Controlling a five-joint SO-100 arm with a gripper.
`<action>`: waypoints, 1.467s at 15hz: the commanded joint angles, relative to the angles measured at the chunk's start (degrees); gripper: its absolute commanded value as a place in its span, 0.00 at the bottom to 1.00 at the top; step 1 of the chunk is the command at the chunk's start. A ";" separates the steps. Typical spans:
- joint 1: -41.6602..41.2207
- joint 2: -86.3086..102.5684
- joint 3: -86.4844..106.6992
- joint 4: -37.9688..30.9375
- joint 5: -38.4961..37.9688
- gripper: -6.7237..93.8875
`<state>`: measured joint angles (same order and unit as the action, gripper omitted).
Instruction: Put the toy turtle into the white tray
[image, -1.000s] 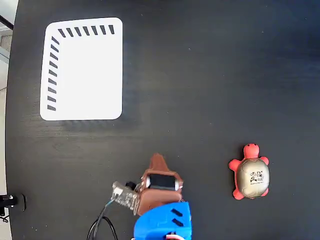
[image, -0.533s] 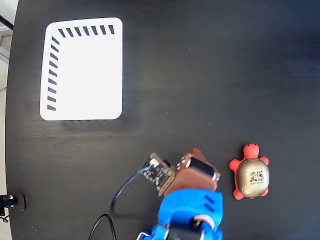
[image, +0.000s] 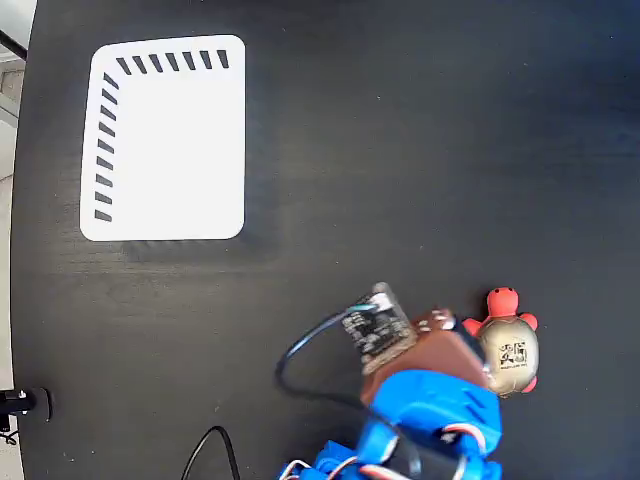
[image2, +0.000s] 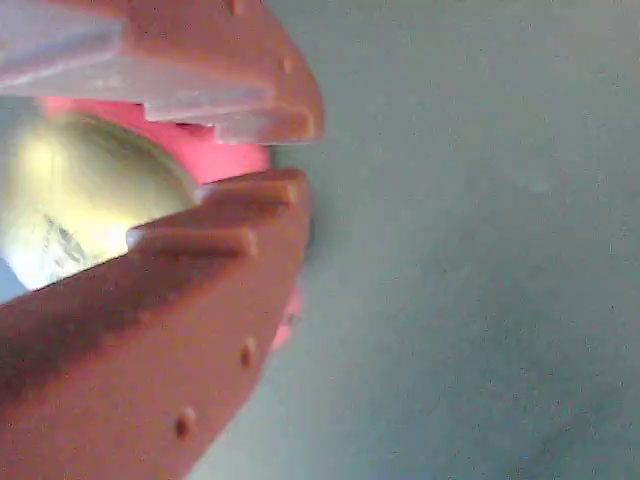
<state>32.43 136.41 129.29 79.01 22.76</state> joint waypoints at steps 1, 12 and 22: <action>2.64 -1.05 -4.48 2.72 2.46 0.06; 24.96 -22.76 -14.50 7.91 7.47 0.13; 25.22 -30.59 -21.01 13.71 8.96 0.54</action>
<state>57.04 104.94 111.88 90.88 30.67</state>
